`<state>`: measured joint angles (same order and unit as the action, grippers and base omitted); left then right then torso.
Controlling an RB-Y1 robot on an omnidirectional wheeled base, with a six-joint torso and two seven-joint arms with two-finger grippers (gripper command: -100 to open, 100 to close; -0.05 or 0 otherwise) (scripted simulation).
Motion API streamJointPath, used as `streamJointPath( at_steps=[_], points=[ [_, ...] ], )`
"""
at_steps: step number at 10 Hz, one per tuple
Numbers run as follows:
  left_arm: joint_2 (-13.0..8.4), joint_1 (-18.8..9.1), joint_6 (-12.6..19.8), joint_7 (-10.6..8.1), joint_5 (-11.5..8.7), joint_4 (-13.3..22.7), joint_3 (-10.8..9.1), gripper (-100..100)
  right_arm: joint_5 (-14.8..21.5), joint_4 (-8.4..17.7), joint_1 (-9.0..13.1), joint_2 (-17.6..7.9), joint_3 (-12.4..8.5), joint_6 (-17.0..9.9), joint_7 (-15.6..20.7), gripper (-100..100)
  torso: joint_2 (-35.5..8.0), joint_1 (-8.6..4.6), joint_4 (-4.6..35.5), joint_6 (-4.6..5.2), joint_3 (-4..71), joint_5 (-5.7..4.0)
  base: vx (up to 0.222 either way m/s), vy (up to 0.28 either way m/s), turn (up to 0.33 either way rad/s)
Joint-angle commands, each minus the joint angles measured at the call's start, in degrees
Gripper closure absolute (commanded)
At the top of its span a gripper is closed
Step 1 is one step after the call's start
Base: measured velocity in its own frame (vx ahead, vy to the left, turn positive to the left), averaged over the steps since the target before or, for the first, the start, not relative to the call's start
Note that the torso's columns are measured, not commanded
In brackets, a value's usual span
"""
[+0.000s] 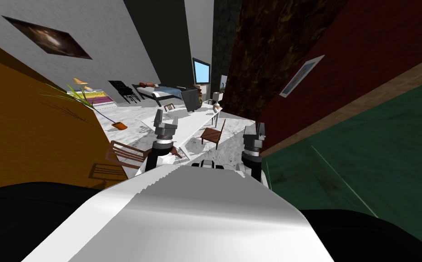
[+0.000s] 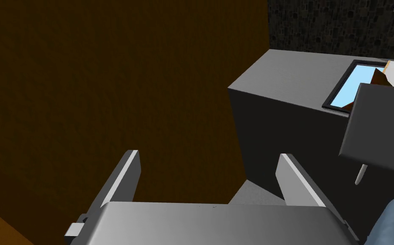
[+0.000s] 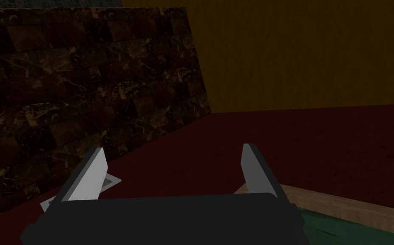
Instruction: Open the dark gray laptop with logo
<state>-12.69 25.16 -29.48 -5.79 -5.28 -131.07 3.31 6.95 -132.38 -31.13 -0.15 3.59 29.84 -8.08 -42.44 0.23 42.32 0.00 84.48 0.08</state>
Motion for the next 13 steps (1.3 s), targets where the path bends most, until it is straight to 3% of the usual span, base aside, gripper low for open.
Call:
streamJointPath(
  at_steps=[1, 3, 4, 5, 6, 8, 9, 11, 12, 13],
  points=[
    [-3.48, -0.5, 2.74, -2.43, -1.21, 1.8, 0.12, -100, 0.0, 0.0, 0.0, 0.01, 0.01, 0.0, 0.0, 0, 0.14, -0.36, -0.03, 0.0, 0.07, -0.1, 0.069, -0.197, -0.004],
    [-7.4, -1.11, 6.08, -5.76, -2.78, 4.67, 0.76, -100, 0.0, 0.0, 0.0, 0.0, 0.0, 0.0, 0.0, 0, 0.09, -0.24, -0.03, 0.01, 0.06, -0.07, 0.061, -0.261, -0.048],
    [-8.08, -1.11, 6.29, -5.76, -2.78, 4.67, 0.76, -100, 0.0, 0.0, 0.0, 0.01, 0.01, 0.0, 0.0, 0, 0.24, -0.56, -0.06, 0.01, 0.13, -0.16, 0.122, -0.267, -0.005],
    [-10.46, -1.43, 8.2, -7.58, -3.64, 6.15, 1.09, -100, 0.0, -0.01, -0.01, 0.01, 0.01, 0.0, 0.0, 0, 0.31, -0.29, -0.09, -0.01, 0.19, -0.13, 0.106, -0.226, -0.036],
    [-10.48, -1.43, 8.2, -7.58, -3.64, 6.15, 1.09, -100, 0.0, 0.0, -0.01, 0.01, 0.01, 0.0, 0.0, 0, 0.23, -0.09, -0.07, 0.01, 0.15, -0.04, 0.054, -0.177, -0.019],
    [-14.61, -2.1, 11.96, -11.26, -5.49, 9.17, 1.69, -100, 0.0, 0.0, 0.0, 0.0, 0.0, 0.0, 0.0, 0, 0.02, -0.21, 0.0, 0.0, 0.0, -0.06, 0.085, -0.281, -0.039],
    [-15.49, -2.1, 12.26, -11.54, -5.49, 9.17, 1.69, -100, 0.0, 0.0, -0.01, 0.01, 0.01, 0.0, 0.0, 0, 0.24, -0.61, -0.06, 0.01, 0.13, -0.18, 0.116, -0.275, -0.008],
    [-19.56, -2.78, 15.92, -15.39, -7.51, 12.22, 2.13, -100, 0.0, 0.0, -0.01, 0.01, 0.01, 0.0, 0.0, 0, 0.19, -0.28, -0.06, 0.0, 0.12, -0.09, 0.135, -0.321, -0.038],
    [-20.77, -2.78, 16.59, -15.92, -7.51, 12.22, 2.13, -100, 0.0, -0.01, -0.01, 0.01, 0.01, 0.0, 0.0, 0, 0.34, -0.35, -0.09, 0.01, 0.19, -0.11, 0.134, -0.271, 0.0],
    [-22.92, -3.13, 17.96, -18.22, -8.58, 13.76, 2.25, -100, 0.0, -0.01, -0.01, 0.01, 0.01, 0.01, 0.0, 0, 0.16, -0.07, -0.05, -0.01, 0.12, -0.06, 0.108, -0.24, -0.014]
  ],
)
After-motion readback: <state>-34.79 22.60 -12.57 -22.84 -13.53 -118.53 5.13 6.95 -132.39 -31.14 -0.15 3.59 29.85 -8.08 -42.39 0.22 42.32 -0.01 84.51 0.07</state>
